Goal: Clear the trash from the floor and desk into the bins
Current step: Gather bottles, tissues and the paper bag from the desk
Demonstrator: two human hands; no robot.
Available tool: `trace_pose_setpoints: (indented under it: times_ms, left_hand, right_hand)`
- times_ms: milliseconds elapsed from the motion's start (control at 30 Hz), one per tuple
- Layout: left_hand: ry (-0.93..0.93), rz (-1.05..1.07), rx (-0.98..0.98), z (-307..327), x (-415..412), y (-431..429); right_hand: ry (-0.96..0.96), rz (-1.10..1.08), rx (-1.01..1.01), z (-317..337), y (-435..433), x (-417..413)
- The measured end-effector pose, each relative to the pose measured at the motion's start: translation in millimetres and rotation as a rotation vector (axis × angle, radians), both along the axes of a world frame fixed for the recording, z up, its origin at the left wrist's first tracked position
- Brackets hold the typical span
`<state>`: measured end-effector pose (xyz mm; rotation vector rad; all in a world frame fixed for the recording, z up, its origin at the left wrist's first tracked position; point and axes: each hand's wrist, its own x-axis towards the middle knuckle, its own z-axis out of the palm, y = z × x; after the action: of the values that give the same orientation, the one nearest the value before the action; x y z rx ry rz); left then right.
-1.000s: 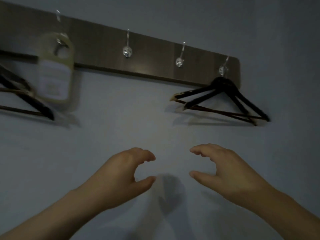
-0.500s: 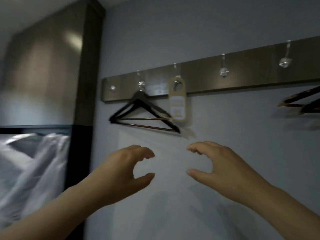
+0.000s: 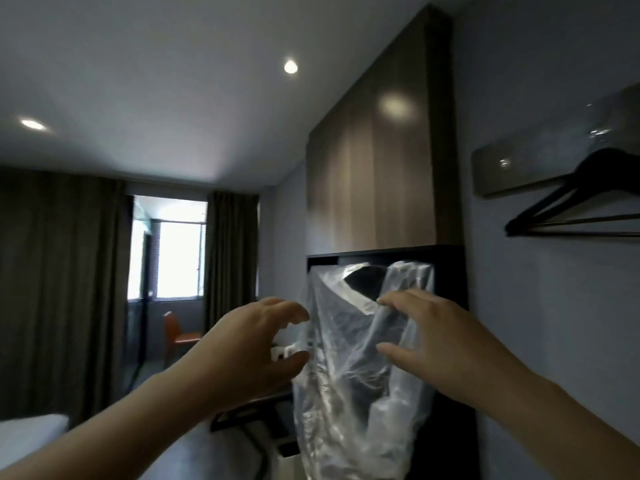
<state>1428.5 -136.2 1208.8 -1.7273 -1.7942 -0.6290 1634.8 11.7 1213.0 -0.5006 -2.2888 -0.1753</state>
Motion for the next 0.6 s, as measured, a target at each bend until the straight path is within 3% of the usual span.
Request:
trace_pose_setpoints:
  times_ms: [300,600]
  left_hand:
    - [-0.077,0.231,-0.020,-27.5,-113.3,-94.2]
    - [-0.110,0.316,-0.042,-52.7,-211.5,-89.5]
  right_hand:
    - [-0.090,0.222,-0.018,-20.0,-39.5,-163.7]
    - [-0.127,0.303,-0.011,-40.4,-10.9,-286.4]
